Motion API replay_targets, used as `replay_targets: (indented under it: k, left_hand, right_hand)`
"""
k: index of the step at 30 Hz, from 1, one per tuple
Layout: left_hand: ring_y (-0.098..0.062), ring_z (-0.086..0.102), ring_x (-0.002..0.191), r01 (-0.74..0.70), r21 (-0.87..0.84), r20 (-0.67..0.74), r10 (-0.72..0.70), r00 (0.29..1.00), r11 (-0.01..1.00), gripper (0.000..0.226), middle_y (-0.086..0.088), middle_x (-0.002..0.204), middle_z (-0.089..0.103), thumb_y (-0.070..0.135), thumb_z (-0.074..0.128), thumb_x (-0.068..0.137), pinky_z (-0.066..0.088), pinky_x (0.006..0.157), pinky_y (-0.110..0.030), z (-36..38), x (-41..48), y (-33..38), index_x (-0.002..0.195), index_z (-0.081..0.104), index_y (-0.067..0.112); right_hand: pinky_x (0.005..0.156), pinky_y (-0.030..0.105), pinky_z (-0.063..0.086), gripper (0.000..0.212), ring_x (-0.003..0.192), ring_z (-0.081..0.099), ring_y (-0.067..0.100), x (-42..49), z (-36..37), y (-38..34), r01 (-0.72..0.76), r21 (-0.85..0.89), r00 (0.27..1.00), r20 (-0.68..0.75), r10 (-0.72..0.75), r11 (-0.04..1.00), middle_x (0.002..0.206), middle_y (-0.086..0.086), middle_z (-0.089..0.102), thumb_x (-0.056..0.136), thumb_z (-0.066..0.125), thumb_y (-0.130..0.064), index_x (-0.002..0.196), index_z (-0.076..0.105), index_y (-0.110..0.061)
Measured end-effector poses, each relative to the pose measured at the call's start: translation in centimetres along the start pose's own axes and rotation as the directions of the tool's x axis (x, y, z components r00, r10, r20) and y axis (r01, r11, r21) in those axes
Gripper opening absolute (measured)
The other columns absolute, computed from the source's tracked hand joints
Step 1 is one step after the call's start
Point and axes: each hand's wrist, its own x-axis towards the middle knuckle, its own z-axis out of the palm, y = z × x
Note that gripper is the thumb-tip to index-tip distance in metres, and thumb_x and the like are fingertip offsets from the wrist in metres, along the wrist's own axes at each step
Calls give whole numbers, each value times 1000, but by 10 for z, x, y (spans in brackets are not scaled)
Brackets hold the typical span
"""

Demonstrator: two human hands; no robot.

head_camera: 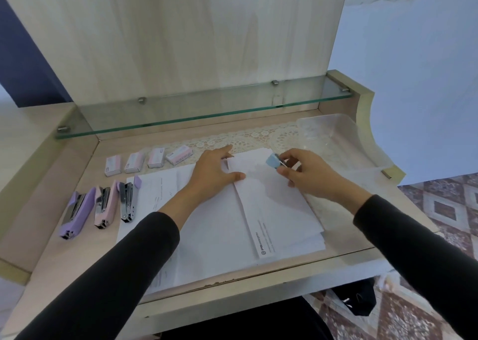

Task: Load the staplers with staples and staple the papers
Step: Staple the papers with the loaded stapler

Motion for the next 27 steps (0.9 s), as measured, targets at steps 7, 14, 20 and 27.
replay_targets:
  k: [7,14,20,27]
  left_hand:
    - [-13,54,92,-17,-93,-48,13,999,996,27,3,99,62,16,74,74,42,84,-24,-3,10,-10,100,68,13]
    - [-12,54,98,-41,-138,-32,37,999,990,12,3,102,64,19,72,78,42,90,-25,-10,14,-18,88,66,17]
    - [-9,33,119,-144,107,13,143,990,984,38,11,122,52,38,77,68,24,99,-22,-15,8,-28,100,68,20]
    - [-7,42,104,-148,33,16,148,989,988,25,9,108,58,21,79,68,27,78,-14,-15,9,-24,86,60,20]
  right_hand:
    - [61,20,40,28,64,50,8,22,-13,-12,36,98,999,20,-38,995,96,2,56,93,47,-23,119,56,-16]
    - [62,20,42,28,61,48,8,36,-3,-14,14,146,1000,15,-16,989,83,-2,57,88,54,-34,105,63,-14]
    - [63,21,42,26,63,49,7,40,11,-11,7,119,999,49,-13,993,82,-4,57,86,56,-36,104,63,-18]
    - [48,6,36,17,47,47,0,19,13,-28,111,199,877,441,-190,974,58,-21,61,83,62,-28,97,69,-19]
